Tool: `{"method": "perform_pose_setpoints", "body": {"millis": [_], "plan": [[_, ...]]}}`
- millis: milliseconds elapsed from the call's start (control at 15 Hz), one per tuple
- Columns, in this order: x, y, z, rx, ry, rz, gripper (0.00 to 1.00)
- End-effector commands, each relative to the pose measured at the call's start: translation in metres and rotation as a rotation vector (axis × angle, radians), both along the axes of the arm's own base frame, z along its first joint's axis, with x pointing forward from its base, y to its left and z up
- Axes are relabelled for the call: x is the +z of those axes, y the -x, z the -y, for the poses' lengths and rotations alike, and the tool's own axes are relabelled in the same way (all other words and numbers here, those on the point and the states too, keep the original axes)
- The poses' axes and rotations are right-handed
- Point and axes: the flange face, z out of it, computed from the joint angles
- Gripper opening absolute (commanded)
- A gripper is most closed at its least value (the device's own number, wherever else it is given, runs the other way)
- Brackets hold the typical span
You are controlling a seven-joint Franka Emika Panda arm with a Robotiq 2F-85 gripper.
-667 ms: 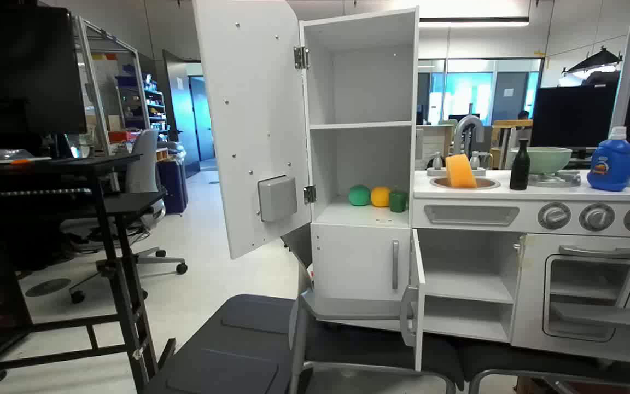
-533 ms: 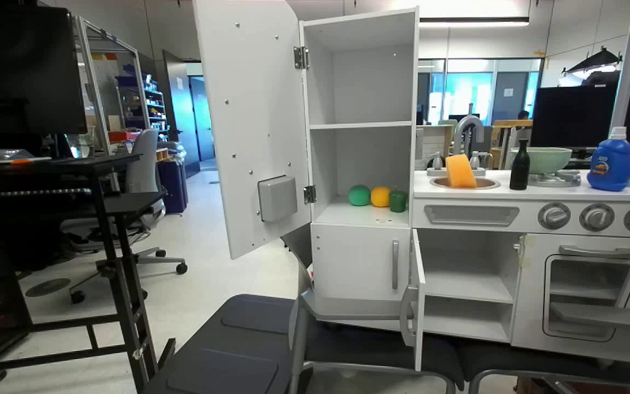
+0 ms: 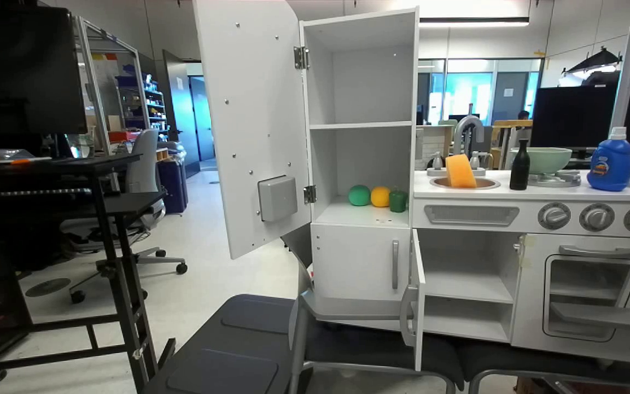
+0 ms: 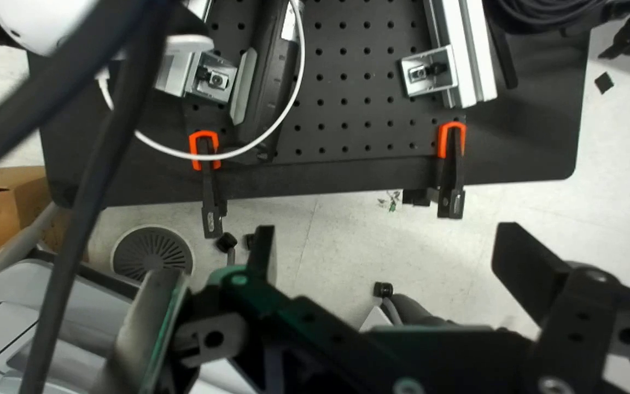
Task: Pick up the black bottle and the orange object and put them in the cabinet
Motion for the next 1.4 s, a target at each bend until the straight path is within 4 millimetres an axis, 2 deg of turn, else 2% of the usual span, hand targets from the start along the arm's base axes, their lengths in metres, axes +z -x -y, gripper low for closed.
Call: {"method": "perform_pose_setpoints", "body": {"millis": [0, 267, 467, 600, 667, 1000, 1333], "plan": [[0.004, -0.059, 0.025, -0.101, 0.031, 0.019, 1.0], [0.007, -0.133, 0.041, -0.206, 0.078, 0.052, 1.0], [-0.005, -0.186, 0.042, -0.279, 0.135, 0.083, 1.0], [-0.016, -0.214, 0.037, -0.329, 0.171, 0.121, 1.0], [-0.018, -0.225, 0.035, -0.352, 0.191, 0.142, 1.0], [-0.041, -0.265, 0.053, -0.456, 0.331, 0.201, 1.0], [-0.078, -0.297, 0.075, -0.537, 0.423, 0.243, 1.0]]}}
